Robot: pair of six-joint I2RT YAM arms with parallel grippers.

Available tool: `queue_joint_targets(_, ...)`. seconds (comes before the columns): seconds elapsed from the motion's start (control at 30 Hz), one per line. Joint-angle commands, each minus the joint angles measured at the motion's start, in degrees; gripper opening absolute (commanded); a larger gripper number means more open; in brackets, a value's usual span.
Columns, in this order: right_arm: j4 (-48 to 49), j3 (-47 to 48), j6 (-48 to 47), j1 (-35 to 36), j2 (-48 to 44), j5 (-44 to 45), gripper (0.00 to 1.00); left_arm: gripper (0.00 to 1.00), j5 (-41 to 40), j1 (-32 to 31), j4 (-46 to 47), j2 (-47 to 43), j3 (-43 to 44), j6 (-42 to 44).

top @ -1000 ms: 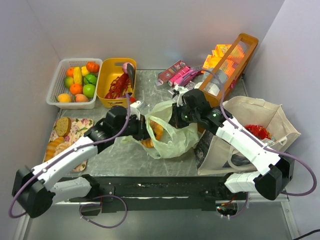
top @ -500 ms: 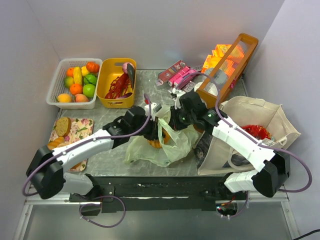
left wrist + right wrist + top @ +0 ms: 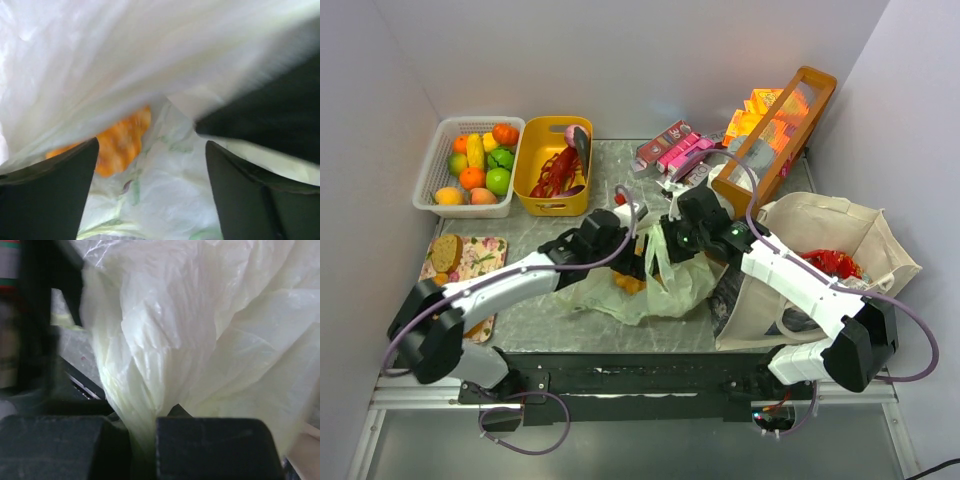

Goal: Place the mixed food into the grocery bags and tie them

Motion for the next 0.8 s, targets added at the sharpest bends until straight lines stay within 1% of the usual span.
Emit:
queue_joint_targets(0.0, 2.7, -0.2, 0.3, -1.2, 0.3, 0.2, 0.0, 0.99, -1.7, -0.3, 1.2, -10.3, -3.0, 0.5)
queue_joint_targets(0.03, 2.6, -0.1, 0.1, -1.3, 0.9, -0.1, 0.0, 0.99, -1.5, -0.2, 0.9, -12.0, -4.6, 0.1)
queue_joint_targets(0.07, 2.7, 0.1, -0.1, -1.5, 1.1, -0.1, 0.0, 0.96, -1.0, -0.3, 0.7, -13.8, -5.4, -0.2)
queue_joint_targets(0.1, 3.0, 0.2, -0.2, -1.5, 1.5, -0.1, 0.0, 0.96, -1.2, -0.2, 0.4, -17.0, -6.1, -0.4)
queue_joint_targets(0.2, 3.2, 0.3, -0.5, -2.2, 2.8, -0.2, 0.0, 0.96, -2.8, -0.2, -4.2, -21.1, -7.6, -1.9)
queue_joint_targets(0.27, 4.0, 0.6, -0.9, -3.2, 3.5, -0.9, 0.0, 0.96, -5.9, -0.2, -10.2, -22.2, -7.9, -3.1)
queue_joint_targets(0.33, 4.3, 1.3, -1.4, -4.3, 4.2, -1.4, 0.0, 0.96, -9.2, -0.2, -13.2, -25.2, -8.4, -4.8)
queue_joint_targets(0.37, 4.1, 2.3, -2.1, -4.4, 5.2, -1.6, 0.0, 0.96, -12.2, -0.2, -15.1, -26.9, -9.4, -5.3)
queue_joint_targets(0.4, 4.0, 2.8, -2.3, -4.7, 5.7, -1.7, 0.0, 0.96, -14.4, -0.2, -16.1, -30.2, -10.0, -5.9)
queue_joint_targets(0.43, 3.9, 3.3, -2.4, -5.0, 6.7, -2.0, 0.0, 0.96, -19.8, -0.2, -16.8, -31.8, -11.4, -7.4)
queue_joint_targets(0.5, 4.0, 4.6, -3.0, -5.4, 7.5, -2.8, 0.0, 0.96, -22.2, 0.9, -18.9, -33.9, -12.6, -8.9)
queue_joint_targets(0.53, 4.2, 5.1, -3.4, -5.6, 8.3, -3.0, 0.0, 0.96, -21.7, 2.2, -19.8, -33.4, -13.5, -11.5)
queue_joint_targets(0.57, 4.3, 6.0, -3.6, -5.8, 8.9, -3.3, 0.0, 0.96, -19.0, 3.9, -20.7, -32.4, -13.9, -12.4)
queue_joint_targets(0.6, 4.1, 6.5, -3.8, -5.9, 9.4, -3.7, 0.0, 0.96, -16.2, 7.5, -20.6, -29.7, -14.3, -12.5)
queue_joint_targets(0.63, 4.1, 7.1, -4.0, -6.0, 10.6, -3.8, 0.0, 0.96, -14.3, 8.7, -20.5, -28.3, -15.1, -13.0)
queue_joint_targets(0.7, 3.7, 8.8, -4.6, -6.2, 11.8, -4.3, 0.0, 0.96, -12.9, 9.0, -19.0, -26.7, -16.3, -13.1)
queue_joint_targets(0.77, 3.6, 10.1, -5.2, -6.3, 13.4, -4.5, 0.0, 0.96, -11.7, 9.0, -14.4, -26.7, -18.8, -13.0)
